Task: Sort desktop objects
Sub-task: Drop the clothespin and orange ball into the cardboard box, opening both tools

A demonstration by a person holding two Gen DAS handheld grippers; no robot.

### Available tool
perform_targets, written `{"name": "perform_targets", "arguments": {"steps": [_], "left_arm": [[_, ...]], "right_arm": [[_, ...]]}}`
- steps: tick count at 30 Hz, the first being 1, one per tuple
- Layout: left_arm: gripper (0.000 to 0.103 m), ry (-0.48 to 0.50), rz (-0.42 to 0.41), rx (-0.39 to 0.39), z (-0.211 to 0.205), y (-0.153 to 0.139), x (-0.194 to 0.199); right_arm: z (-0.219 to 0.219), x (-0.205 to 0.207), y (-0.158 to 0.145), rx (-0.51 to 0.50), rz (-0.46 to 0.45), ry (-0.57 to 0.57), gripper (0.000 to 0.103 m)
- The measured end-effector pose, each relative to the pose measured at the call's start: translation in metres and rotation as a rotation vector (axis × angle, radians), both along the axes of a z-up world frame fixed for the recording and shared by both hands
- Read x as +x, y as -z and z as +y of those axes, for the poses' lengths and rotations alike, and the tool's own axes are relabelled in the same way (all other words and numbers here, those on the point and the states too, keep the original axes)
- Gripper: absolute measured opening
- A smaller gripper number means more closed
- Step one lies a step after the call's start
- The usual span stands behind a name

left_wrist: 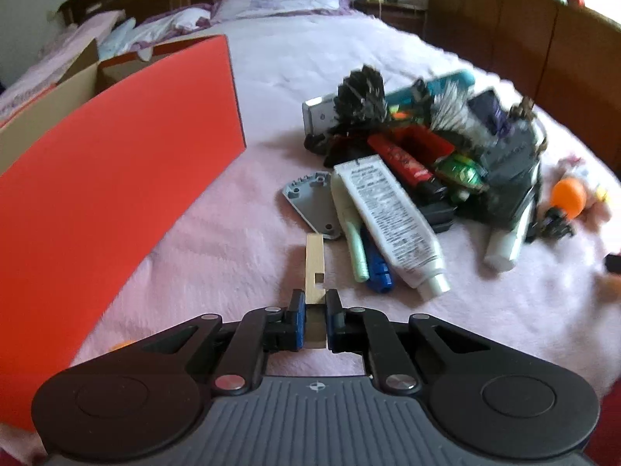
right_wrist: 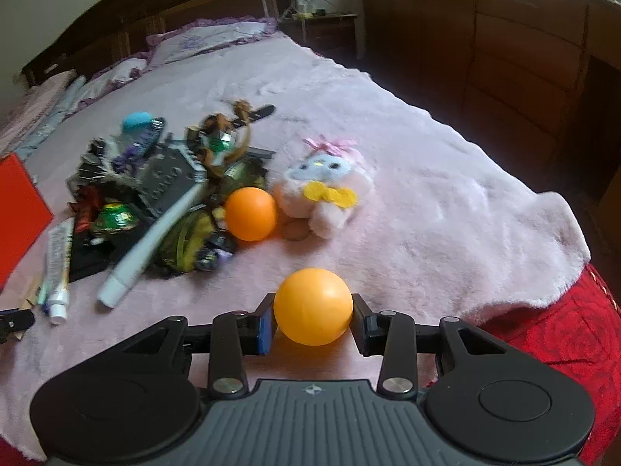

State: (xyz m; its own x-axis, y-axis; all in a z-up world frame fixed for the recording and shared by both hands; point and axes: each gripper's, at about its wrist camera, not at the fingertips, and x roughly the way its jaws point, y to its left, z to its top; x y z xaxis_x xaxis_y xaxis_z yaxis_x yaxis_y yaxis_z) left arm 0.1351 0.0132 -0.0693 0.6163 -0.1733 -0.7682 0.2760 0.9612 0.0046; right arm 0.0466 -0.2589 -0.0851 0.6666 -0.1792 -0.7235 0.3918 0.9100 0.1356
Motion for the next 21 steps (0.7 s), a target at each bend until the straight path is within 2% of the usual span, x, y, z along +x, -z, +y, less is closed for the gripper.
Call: {"name": "perform_targets", "arguments": {"steps": [13, 21], "left_arm": [[0.012, 0.015, -0.065, -0.063, 0.008, -0.04, -0.037], [0.012, -0.043, -0.149, -0.079, 0.028, -0.076, -0.042]], "right_arm": [[0.059, 0.01, -0.037, 0.015, -0.059, -0.215, 0.041], [0.098, 0.021, -0.059, 0.051, -0.076, -0.35, 0.041]]}}
